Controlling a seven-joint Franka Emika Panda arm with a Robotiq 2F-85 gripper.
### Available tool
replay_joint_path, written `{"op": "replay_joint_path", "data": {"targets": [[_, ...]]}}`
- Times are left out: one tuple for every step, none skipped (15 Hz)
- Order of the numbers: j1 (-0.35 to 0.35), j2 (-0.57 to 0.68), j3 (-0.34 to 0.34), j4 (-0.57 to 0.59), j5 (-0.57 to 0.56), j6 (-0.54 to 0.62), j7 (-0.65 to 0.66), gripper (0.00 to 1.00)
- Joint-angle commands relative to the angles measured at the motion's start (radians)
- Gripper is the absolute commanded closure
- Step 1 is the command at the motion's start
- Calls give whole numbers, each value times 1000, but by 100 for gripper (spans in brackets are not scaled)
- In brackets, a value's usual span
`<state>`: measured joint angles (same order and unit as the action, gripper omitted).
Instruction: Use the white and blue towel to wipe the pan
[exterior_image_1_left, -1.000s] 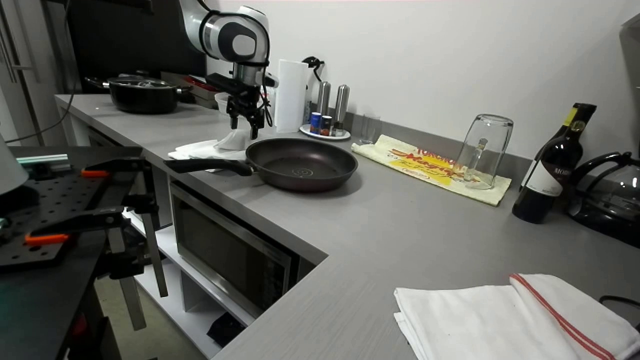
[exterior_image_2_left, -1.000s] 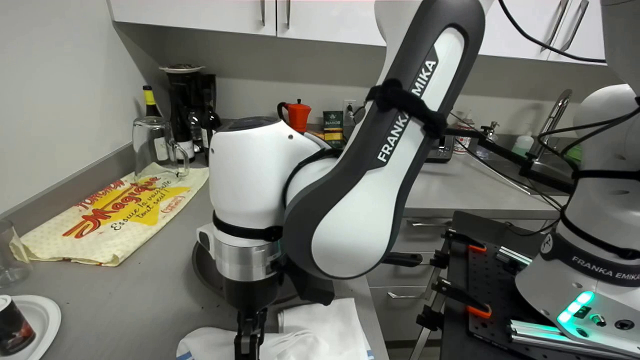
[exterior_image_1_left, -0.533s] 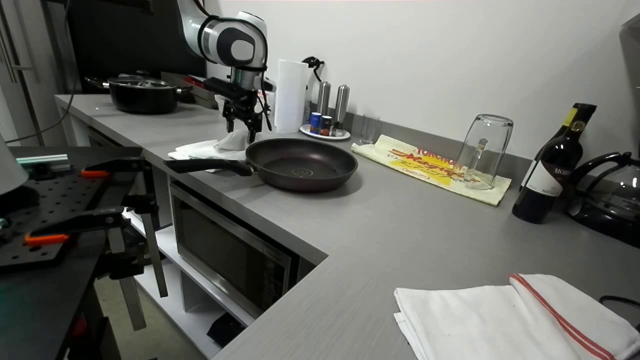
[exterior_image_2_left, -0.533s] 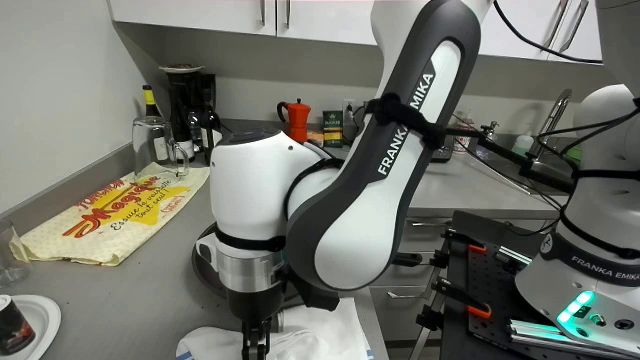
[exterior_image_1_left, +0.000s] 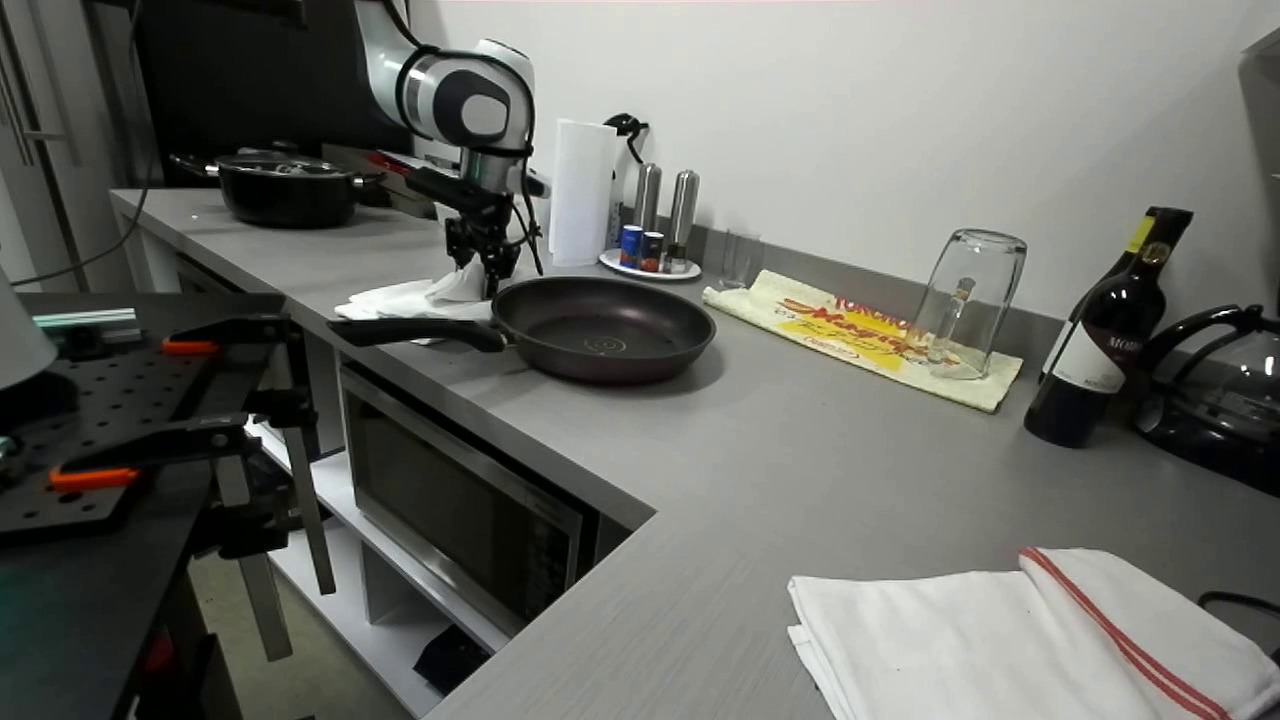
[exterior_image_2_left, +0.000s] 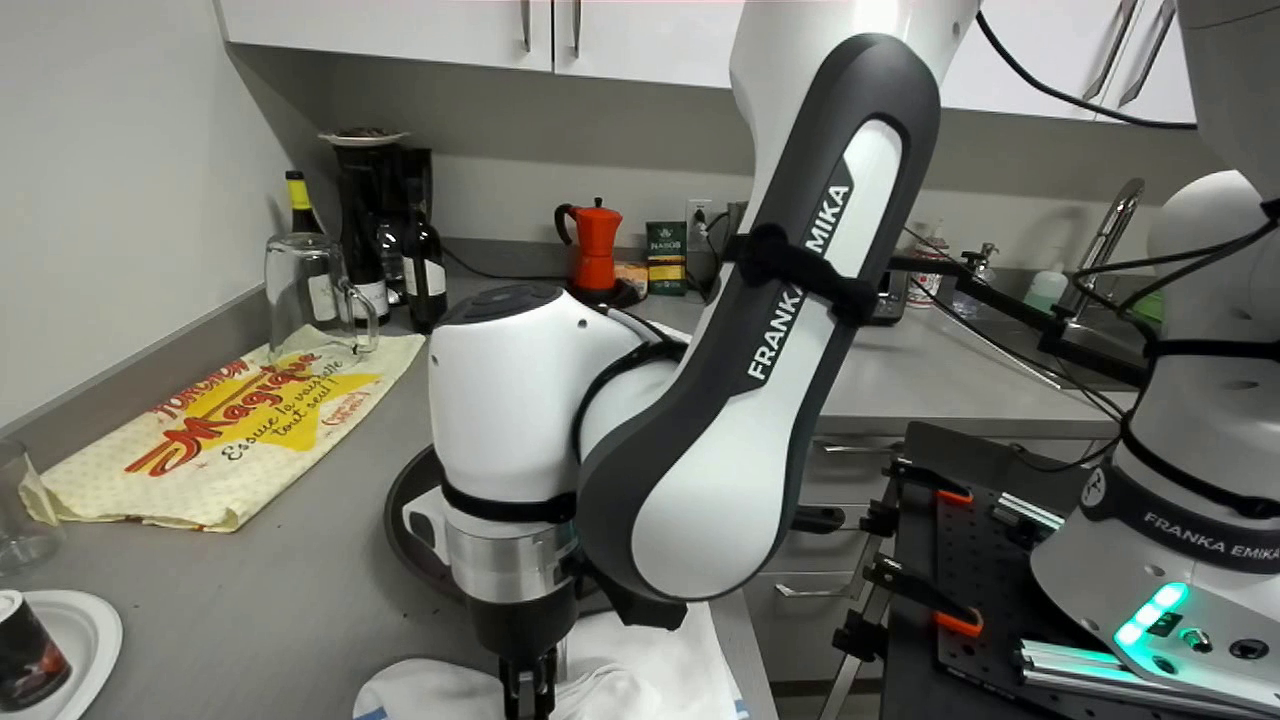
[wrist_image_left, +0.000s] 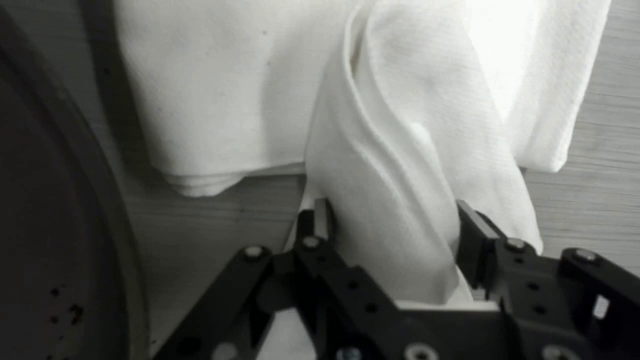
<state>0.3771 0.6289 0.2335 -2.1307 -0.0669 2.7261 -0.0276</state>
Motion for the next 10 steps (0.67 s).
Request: {"op": "replay_joint_path", "data": {"targets": [[-15,18,9,25,-11,-6,-18,73],[-18,17,10,26,-10,-8,-19,79],[-20,15,11,27,-9,-9,-21,88],[-22,12,11,27,-9,-10,-21,94],[-26,7,15,28,-7,-13,-24,100],[-27,-4,16,27,-7,-15,-26,100],[-33,-14,23,26,-4,-21,-32,98],[-41,-35,31,21,0,-33,-39,96],[-51,-51,41,17,5,-44,-48,97],[-57,-70,45,13,4,-55,-53,96]]}}
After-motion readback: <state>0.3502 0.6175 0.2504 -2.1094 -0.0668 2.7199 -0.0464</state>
